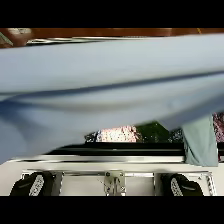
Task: Fold the shirts.
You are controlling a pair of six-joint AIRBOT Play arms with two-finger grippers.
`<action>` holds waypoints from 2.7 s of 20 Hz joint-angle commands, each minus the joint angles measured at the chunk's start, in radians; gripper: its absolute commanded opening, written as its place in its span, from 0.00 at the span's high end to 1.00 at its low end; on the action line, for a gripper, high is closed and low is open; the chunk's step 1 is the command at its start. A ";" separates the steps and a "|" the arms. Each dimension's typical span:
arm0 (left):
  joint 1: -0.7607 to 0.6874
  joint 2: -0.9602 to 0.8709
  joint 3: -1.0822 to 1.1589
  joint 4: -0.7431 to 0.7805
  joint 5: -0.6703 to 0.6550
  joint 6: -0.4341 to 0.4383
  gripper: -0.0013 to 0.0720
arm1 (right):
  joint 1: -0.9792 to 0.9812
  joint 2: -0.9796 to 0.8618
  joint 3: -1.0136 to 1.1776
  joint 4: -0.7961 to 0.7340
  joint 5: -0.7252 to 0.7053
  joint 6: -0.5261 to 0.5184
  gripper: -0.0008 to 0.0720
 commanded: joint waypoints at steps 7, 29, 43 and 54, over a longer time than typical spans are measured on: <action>0.000 -0.037 -0.497 0.061 -0.128 0.019 0.93 | -0.001 -0.275 -0.201 -0.113 0.406 0.015 0.91; -0.249 -0.993 -0.737 -0.066 0.771 0.068 0.93 | 0.266 -1.147 -0.431 -0.109 -0.854 0.264 0.90; -0.202 -0.996 -0.798 0.121 0.153 -0.092 0.73 | 0.230 -1.158 -0.432 -0.089 -0.249 0.259 0.81; 0.013 -0.599 -1.333 0.069 0.043 -0.001 0.16 | -0.079 -0.885 -0.614 0.045 0.093 -0.008 0.20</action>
